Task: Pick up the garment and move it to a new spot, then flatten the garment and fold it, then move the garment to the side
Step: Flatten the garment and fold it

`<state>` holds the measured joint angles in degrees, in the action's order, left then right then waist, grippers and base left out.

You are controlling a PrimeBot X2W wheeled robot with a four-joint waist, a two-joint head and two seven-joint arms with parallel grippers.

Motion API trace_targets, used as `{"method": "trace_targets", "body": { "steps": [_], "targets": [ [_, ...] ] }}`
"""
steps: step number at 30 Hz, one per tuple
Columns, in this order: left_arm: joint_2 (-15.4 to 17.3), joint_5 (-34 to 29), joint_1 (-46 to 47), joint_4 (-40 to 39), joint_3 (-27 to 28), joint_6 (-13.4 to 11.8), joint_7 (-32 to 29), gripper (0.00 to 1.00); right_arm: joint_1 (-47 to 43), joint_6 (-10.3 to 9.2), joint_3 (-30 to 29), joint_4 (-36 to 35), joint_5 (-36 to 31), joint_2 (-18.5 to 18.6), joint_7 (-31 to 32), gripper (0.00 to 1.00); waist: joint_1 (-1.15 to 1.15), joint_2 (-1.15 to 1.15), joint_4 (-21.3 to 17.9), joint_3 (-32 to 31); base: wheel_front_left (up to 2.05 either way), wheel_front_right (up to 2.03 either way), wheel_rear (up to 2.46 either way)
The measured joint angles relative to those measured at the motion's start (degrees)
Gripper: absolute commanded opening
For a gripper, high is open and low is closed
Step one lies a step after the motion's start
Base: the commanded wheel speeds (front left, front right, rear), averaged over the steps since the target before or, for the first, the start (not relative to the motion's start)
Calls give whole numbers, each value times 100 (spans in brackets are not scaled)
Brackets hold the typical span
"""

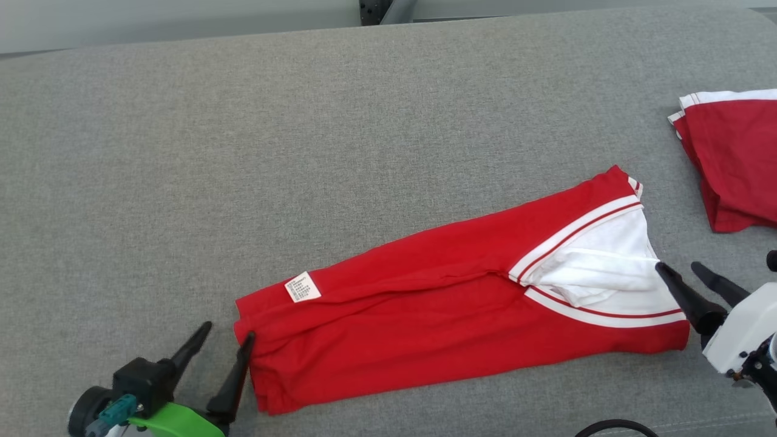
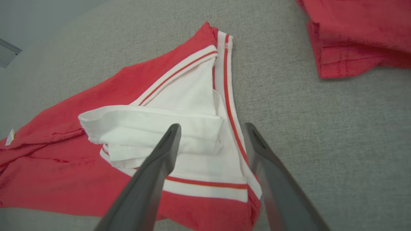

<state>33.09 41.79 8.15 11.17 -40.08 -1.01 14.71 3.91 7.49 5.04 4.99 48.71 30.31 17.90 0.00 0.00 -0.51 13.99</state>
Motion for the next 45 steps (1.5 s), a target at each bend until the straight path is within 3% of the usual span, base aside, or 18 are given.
{"method": "trace_targets", "body": {
  "steps": [2, 5, 8, 11, 13, 21, 30, 31, 32, 38, 45],
  "targets": [
    [-11, -160, -218, -297, 378, -401, 8, 100, -9, 0, -156, -89, 0, 29, -97, 100, 0, 0, -39, -3, 0, 0, 0],
    [-300, -678, -560, -991, 1240, -920, 26, 100, -2, 0, -303, -136, -64, -22, -215, 100, 0, 0, -69, 17, 0, 0, 0],
    [-727, -1239, -917, -1514, 1924, -1122, 33, 100, 77, 0, -250, -10, -270, -105, -232, 100, 0, 0, -60, 63, 0, 0, 0],
    [-1230, -1727, -1130, -1823, 2436, -1144, 33, 100, 334, 0, -135, 240, -302, -314, -193, 100, 0, 0, -20, 108, 0, 0, 0],
    [-1569, -2006, -1167, -1936, 2741, -1093, 34, 100, 510, 0, -38, 480, -402, -376, -188, 100, 0, 0, 26, 134, 0, 0, 0],
    [-2479, -2715, -1216, -1773, 3282, -356, 33, 100, 1016, -1, 233, 1425, -590, -417, -146, 100, 0, 0, 268, 229, 0, 0, 0],
    [-2892, -3032, -1226, -1562, 3799, 227, 33, 100, 1281, 9, 293, 1987, 193, -310, 379, 100, 0, 0, 426, 216, 0, 0, 0],
    [-2913, -3034, -1225, -1527, 3838, 263, 33, 100, 1288, 8, 263, 2013, 401, -307, 475, 36, 0, 0, 435, 206, 0, 0, 0],
    [-2954, -3060, -1224, -1448, 3887, 332, 33, 100, 1280, 5, 233, 2014, 766, -272, 657, 0, 0, 0, 449, 181, 0, 0, 0],
    [-3002, -3073, -1230, -1289, 3944, 424, 33, 100, 1168, 5, -56, 1973, 1522, -297, 672, 0, 0, 0, 440, 86, 0, 0, 0],
    [-3012, -2877, -1280, -1225, 3880, 427, 33, 100, 1126, 3, -812, 2120, 1817, 453, 646, 0, 0, 0, 406, -71, 0, 0, 0]
  ]
}}
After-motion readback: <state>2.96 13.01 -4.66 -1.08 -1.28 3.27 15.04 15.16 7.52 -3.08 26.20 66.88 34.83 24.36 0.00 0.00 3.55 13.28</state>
